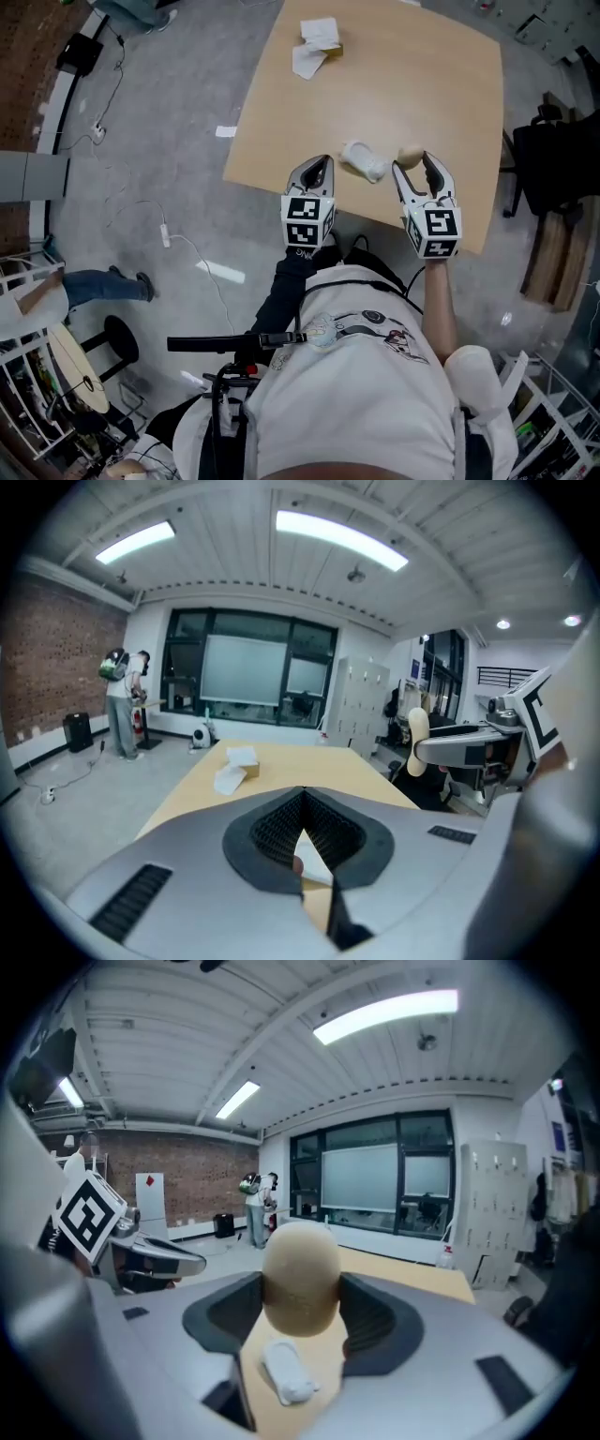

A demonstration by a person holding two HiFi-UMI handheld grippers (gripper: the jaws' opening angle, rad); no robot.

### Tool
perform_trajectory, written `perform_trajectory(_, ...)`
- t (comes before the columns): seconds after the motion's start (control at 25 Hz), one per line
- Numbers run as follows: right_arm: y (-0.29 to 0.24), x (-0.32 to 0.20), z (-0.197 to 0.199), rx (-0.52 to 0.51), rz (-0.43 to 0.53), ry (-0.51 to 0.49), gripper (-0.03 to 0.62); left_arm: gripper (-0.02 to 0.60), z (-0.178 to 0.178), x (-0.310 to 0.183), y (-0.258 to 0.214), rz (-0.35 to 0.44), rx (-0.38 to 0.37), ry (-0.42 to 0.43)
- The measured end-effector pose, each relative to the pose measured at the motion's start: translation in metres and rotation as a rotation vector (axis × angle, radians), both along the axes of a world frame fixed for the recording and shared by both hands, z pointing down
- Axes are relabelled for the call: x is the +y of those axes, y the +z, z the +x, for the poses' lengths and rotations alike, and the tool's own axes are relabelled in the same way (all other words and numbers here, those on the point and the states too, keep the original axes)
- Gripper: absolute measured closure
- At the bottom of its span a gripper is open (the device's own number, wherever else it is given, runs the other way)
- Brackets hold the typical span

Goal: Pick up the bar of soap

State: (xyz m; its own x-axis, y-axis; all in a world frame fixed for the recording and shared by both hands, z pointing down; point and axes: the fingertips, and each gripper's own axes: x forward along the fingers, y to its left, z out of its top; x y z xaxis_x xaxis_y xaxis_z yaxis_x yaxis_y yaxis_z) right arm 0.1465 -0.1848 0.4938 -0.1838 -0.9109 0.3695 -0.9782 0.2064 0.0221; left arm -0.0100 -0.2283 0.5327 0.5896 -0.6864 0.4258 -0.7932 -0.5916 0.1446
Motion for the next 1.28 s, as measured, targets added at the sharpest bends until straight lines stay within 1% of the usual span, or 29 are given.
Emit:
perform_trajectory(0.2,-0.049,0.008,0.015,-0.009,0.141,0.069,0.333,0.581,0.010,-0.011,-0.056,0.162,0.051,0.009)
perform_trajectory(0.32,-0.073,0.010,0.017,-0.013,0.204,0.085,0.333,0.581,0.010,-0.009,-0.086,0.234,0.077,0.013)
perform_trajectory(0.44,-0.091,0.012,0.017,-0.012,0.256,0.091,0.333,0.581,0.010,-0.007,-0.108,0.285,0.095,0.017)
perform_trajectory(0.64,-0.105,0.014,0.014,-0.018,0.305,0.094,0.333,0.581,0.008,-0.008,-0.126,0.332,0.107,0.013)
perform_trajectory(1.0,-0.130,0.014,0.020,-0.017,0.392,0.111,0.333,0.581,0.014,-0.009,-0.149,0.396,0.126,0.016)
perform_trajectory(1.28,-0.134,0.014,0.017,-0.009,0.412,0.107,0.333,0.581,0.016,-0.010,-0.153,0.407,0.124,0.021)
